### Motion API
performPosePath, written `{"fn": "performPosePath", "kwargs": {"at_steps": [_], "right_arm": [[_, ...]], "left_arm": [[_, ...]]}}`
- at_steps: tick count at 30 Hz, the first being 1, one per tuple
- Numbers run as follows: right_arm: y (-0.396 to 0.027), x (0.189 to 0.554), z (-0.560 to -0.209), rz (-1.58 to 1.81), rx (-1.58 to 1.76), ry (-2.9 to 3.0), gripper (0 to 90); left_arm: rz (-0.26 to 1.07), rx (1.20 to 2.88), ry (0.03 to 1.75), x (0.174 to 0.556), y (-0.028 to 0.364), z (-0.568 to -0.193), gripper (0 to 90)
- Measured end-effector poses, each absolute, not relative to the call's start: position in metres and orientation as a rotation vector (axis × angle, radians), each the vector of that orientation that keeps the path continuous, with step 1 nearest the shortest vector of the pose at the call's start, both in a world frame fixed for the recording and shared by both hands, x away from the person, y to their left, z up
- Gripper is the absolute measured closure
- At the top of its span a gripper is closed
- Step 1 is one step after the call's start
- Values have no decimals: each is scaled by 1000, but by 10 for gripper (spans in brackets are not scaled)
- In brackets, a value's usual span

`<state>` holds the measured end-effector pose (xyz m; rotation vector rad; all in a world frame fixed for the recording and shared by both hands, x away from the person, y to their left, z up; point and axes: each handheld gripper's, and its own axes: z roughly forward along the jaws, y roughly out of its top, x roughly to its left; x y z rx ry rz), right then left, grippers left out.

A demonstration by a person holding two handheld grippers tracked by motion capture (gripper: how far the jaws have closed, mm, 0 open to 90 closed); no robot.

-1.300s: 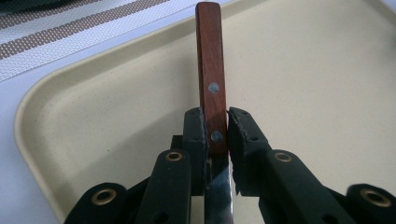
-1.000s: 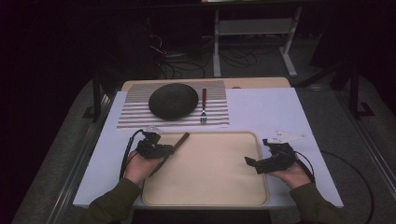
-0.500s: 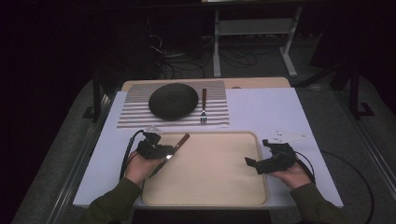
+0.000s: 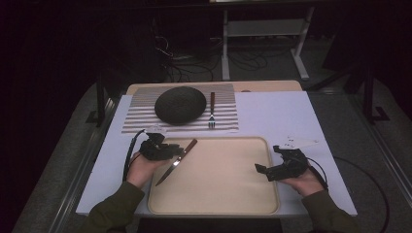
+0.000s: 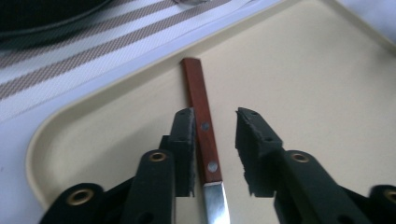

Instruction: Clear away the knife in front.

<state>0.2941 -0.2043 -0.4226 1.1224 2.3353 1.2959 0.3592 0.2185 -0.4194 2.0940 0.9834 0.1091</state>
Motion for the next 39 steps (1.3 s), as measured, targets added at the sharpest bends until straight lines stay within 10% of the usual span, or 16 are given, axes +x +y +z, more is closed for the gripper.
{"fn": "performPosePath", "kwargs": {"at_steps": [10, 39], "right_arm": [[-203, 294, -423, 1297, 1123, 2337, 0], [-205, 293, -421, 1302, 1124, 2328, 0]], "left_arm": [[95, 2142, 889, 372, 195, -417, 895], [151, 2277, 912, 395, 170, -441, 898]]}}
